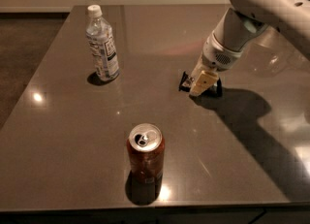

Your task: Move rxbar chocolate near coke can

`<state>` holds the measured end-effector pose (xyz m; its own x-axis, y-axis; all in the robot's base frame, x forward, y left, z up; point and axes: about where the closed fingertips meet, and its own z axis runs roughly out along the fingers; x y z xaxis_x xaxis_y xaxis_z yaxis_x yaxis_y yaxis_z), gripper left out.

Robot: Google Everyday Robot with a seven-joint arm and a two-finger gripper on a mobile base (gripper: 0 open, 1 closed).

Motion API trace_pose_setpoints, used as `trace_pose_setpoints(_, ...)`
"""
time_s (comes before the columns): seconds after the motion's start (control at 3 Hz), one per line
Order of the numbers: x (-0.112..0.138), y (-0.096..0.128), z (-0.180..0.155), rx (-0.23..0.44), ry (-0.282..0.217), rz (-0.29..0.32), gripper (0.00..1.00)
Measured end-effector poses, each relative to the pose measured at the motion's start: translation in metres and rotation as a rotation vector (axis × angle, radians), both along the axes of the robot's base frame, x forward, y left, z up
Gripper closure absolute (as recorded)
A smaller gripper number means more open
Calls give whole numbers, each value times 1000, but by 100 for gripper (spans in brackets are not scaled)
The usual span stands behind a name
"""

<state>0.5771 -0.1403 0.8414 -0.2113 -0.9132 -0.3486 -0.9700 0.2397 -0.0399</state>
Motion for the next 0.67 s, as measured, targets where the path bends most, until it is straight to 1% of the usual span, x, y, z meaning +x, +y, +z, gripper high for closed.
trace_pose_setpoints(0.33,-6,-1,1,-1,20,16,80)
trace_pose_setpoints(0.67,-16,0,8,1,22,35,100)
